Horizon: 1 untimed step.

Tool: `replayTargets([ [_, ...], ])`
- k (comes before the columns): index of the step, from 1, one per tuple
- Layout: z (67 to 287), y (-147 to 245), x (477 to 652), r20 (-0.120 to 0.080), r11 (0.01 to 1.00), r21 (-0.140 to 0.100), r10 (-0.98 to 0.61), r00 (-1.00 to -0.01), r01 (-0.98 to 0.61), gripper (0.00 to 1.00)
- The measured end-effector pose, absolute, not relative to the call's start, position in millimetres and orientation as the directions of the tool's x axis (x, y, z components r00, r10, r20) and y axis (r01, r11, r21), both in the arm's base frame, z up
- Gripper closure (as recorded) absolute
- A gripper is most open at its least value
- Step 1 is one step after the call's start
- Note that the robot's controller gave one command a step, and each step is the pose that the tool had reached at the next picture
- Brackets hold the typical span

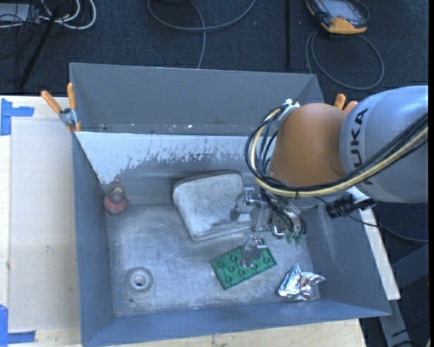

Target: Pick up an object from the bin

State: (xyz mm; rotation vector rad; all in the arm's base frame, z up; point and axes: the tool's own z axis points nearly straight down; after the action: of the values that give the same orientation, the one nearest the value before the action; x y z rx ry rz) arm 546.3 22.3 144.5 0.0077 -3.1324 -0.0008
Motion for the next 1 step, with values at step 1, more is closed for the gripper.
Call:
replayTargets([
  [1, 69.0, -10.8, 516.7, -0.004, 1.0, 0.001, 0.021, -1.0, 0.021, 0.0],
])
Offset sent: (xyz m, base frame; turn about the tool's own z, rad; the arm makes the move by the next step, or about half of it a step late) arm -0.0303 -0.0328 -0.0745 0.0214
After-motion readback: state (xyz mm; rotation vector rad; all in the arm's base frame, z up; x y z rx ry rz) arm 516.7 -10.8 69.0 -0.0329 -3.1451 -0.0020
